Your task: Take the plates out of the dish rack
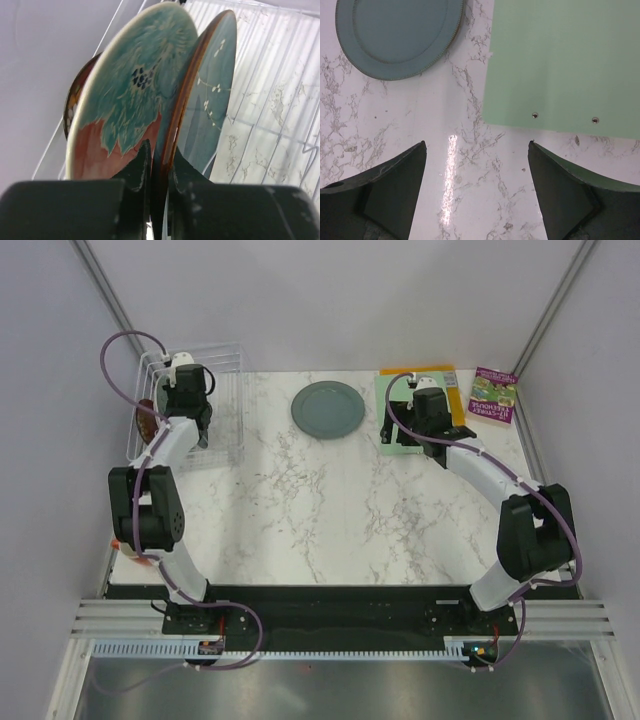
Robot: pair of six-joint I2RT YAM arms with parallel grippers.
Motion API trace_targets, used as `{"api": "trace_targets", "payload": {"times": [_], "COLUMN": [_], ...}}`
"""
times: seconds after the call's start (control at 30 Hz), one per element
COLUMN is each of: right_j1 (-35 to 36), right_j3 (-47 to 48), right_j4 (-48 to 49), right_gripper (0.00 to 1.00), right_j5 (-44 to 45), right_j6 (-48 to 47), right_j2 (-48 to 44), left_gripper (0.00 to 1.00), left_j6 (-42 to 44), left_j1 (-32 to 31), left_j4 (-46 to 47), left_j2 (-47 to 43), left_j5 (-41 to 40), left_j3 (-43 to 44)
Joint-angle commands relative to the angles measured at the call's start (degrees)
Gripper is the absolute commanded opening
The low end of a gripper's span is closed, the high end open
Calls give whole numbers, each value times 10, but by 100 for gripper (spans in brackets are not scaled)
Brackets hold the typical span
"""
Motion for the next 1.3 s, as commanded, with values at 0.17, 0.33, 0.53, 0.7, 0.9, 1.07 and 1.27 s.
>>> {"api": "trace_targets", "payload": {"times": [0.17,0.33,0.53,0.7,0.9,1.07,1.27], "right_j1": [1,1,7,10,13,15,32], "right_j3": [-22,-32,-34,-40,-47,-26,0], "right_j4": [14,15,16,9,9,19,95], "right_gripper": [89,89,88,88,89,89,90], "right_j5": [-13,-16,-19,-23,-26,-91,-207], "right_j6": [-2,3,6,8,13,26,83], "right_j2": [-20,-21,-24,-30,-42,-39,-34], "left_gripper": [2,2,2,2,2,2,2], "left_j6": [-19,14,70,109,126,-7,-174], "left_j1": [-3,-7,-25,-41,-60,-67,-67], "left_j4": [40,42,50,55,61,-61,-88], "left_j2": [-24,-52,-81,-98,-160,-244,-356], "left_j5": [-5,-36,-47,-55,-41,147,349], "left_j3": [16,39,78,102,100,94,-19]}}
